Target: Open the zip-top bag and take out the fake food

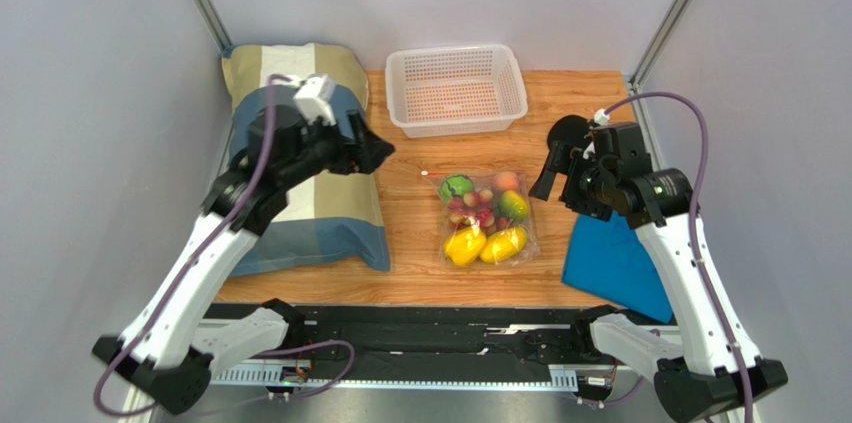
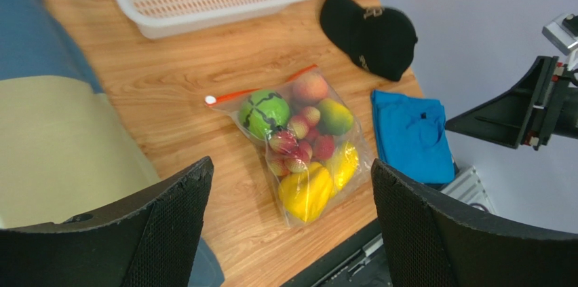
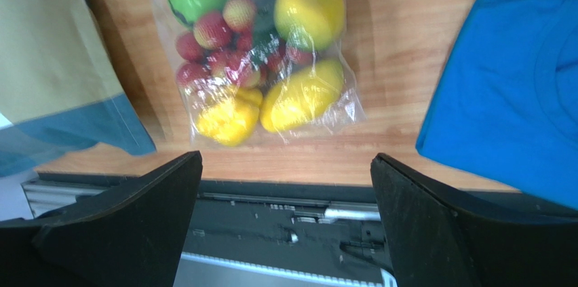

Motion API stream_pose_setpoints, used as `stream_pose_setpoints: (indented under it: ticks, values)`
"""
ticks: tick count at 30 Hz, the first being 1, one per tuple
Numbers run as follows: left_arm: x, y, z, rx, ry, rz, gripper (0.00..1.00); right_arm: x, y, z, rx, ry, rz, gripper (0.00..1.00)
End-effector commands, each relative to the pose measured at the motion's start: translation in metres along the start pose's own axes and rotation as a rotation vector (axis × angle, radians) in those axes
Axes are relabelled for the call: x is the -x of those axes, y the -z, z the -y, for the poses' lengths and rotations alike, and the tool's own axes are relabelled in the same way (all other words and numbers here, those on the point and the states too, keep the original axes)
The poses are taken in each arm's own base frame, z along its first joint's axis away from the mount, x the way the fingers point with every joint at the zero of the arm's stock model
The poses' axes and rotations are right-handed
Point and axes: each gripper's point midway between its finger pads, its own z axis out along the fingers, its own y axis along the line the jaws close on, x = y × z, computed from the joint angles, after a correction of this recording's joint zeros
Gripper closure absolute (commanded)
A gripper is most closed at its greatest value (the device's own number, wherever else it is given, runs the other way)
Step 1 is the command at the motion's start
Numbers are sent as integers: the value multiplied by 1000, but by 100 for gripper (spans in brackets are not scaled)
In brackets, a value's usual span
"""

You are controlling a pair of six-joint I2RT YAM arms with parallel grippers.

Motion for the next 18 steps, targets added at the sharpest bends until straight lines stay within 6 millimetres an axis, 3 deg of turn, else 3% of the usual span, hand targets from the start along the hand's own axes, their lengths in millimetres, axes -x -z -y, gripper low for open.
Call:
stream_pose_setpoints:
  ticks: [1,2,4,5,7,8,11,16,18]
  values:
    - [-41,-80,1,-108,75,-198,12,-13,-2,-4,10,54,-141,0]
    - [-59,-105,-6,-103,117,-266,12,-14,-2,-9,31,57,-161,0]
    - [-68,-129,-1,-136,192,-334,12,-16,0,-10,34,63,-177,0]
    - [-76,-155,-5,-133,224,-388,15,-17,2,-10,30,62,-185,0]
    - [-87,-179,-4,-124,305,-454,17,-18,3,-11,42,63,-187,0]
    - [-94,-200,-8,-96,349,-483,18,-20,5,-13,52,60,-195,0]
    - [-107,-221,-25,44,394,-509,18,-27,4,-13,71,50,-211,0]
    - [-118,-219,-43,202,420,-439,17,-44,-2,-5,69,53,-247,0]
    - [-135,-217,-49,226,488,-452,17,-47,-3,-3,65,62,-256,0]
